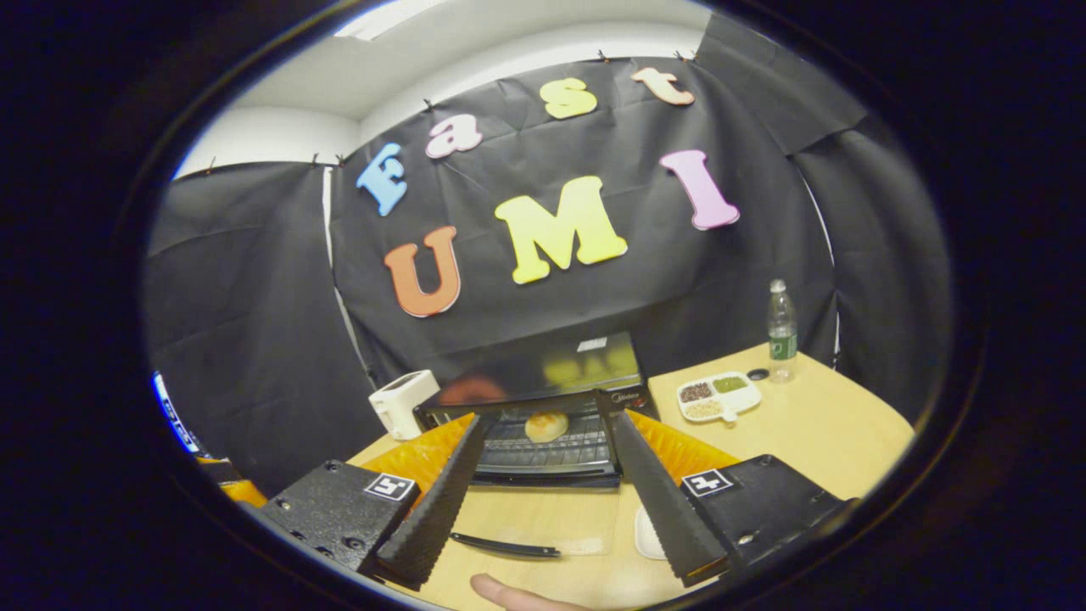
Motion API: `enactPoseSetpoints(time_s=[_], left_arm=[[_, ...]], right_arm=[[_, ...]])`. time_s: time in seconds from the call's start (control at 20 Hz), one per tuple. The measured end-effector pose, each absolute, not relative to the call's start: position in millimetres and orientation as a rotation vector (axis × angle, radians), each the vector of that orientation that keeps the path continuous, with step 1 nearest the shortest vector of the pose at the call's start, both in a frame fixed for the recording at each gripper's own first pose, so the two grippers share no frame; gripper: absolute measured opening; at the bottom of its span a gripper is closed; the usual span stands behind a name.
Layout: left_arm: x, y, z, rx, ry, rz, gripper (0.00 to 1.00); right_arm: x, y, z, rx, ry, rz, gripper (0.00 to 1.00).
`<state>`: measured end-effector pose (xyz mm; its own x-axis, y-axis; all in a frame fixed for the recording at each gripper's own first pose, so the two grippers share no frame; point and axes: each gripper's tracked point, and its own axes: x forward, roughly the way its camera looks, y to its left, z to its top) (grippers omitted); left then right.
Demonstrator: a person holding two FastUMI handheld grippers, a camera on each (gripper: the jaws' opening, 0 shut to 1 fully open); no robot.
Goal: Open the electric oven with the left hand, put the food in, and close the electric oven.
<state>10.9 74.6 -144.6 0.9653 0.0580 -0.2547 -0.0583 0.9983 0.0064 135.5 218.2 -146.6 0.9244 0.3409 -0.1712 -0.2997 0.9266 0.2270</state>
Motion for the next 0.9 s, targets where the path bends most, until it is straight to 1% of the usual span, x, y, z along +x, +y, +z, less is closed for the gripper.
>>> enactPoseSetpoints(time_s=[0.25,0.35,0.45,0.55,0.7,0.8,0.9], left_arm=[[38.7,45.0,-184.6,-0.039,0.362,-0.020,0.95],[49.5,21.9,-200.0,-0.071,0.403,-0.081,0.95],[58.1,0.7,-222.2,-0.089,0.462,-0.135,0.95],[64.5,-15.7,-247.0,-0.070,0.531,-0.162,0.95],[74.8,-34.0,-284.7,-0.032,0.648,-0.176,0.96],[80.9,-41.9,-303.4,-0.012,0.698,-0.184,0.96],[86.7,-49.8,-321.0,-0.009,0.746,-0.194,0.96]], right_arm=[[85.0,157.6,-82.3,0.132,0.100,0.232,0.95],[68.9,141.6,-75.7,0.124,0.101,0.209,0.95],[51.8,137.5,-63.5,0.127,0.098,0.232,0.94],[40.8,129.8,-42.3,0.119,0.048,0.245,0.94],[28.7,110.9,-41.5,0.080,0.033,0.219,0.94],[19.7,101.9,-38.4,0.083,0.021,0.214,0.94],[13.5,83.2,-43.4,0.088,0.029,0.182,0.94]])
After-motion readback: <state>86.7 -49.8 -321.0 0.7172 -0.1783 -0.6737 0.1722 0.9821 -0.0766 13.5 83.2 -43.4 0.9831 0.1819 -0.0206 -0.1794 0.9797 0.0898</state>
